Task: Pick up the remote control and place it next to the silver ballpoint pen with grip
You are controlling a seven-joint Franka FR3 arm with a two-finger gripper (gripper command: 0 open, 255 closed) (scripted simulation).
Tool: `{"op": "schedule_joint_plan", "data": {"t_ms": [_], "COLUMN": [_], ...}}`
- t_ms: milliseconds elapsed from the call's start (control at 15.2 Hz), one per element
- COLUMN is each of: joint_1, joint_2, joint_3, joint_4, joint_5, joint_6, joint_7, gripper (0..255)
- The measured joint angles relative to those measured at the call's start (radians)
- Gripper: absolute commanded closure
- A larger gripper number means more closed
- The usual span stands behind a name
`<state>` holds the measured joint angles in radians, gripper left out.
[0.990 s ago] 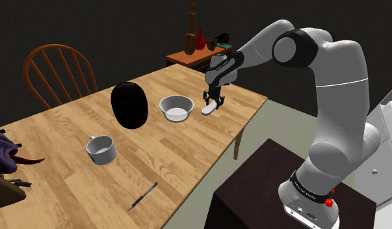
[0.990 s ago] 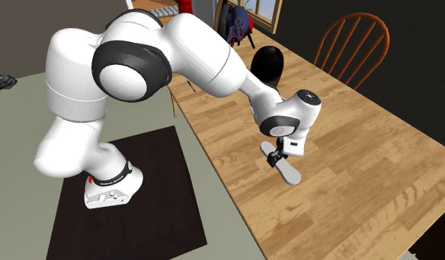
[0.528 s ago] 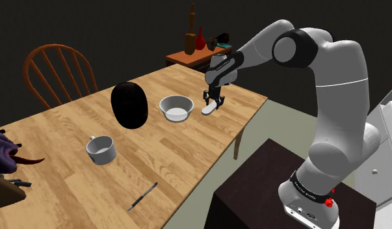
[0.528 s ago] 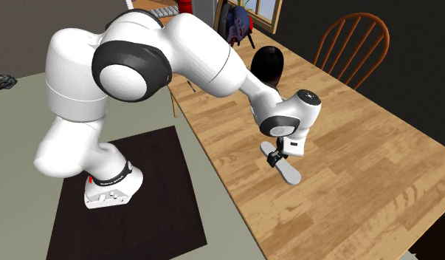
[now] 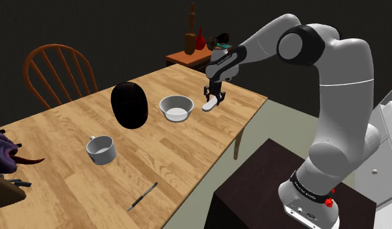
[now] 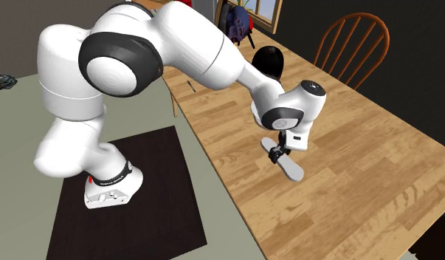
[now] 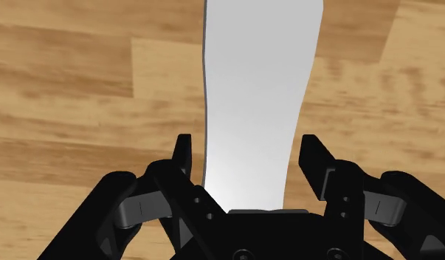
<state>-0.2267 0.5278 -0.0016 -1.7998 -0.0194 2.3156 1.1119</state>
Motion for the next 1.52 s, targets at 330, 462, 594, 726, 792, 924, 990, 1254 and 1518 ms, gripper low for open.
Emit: {"op": "schedule_joint_plan", "data": {"t_ms": [330,462,594,726,792,924,990,1254,1518], "joint_1": [-0.001,-0.001,0.0,0.006,0.014,0.031,0.044,0.086,0.13], "joint_2": [-0.043,-0.06,-0.074,-0.094,-0.115,-0.16,-0.184,-0.276,-0.364], "joint_3": [0.0,0.0,0.001,0.002,0.005,0.011,0.017,0.038,0.067], "joint_4": [0.009,0.009,0.019,0.003,-0.03,-0.101,-0.135,-0.274,-0.393], "joint_5": [0.001,0.001,0.001,0.0,-0.001,-0.004,-0.006,-0.011,-0.012], "joint_6": [-0.052,-0.069,-0.092,-0.097,-0.085,-0.06,-0.05,-0.004,0.025], "joint_7": [-0.002,-0.002,-0.001,0.007,0.018,0.043,0.063,0.13,0.203], "gripper": [255,255,255,255,255,255,255,255,255]}}
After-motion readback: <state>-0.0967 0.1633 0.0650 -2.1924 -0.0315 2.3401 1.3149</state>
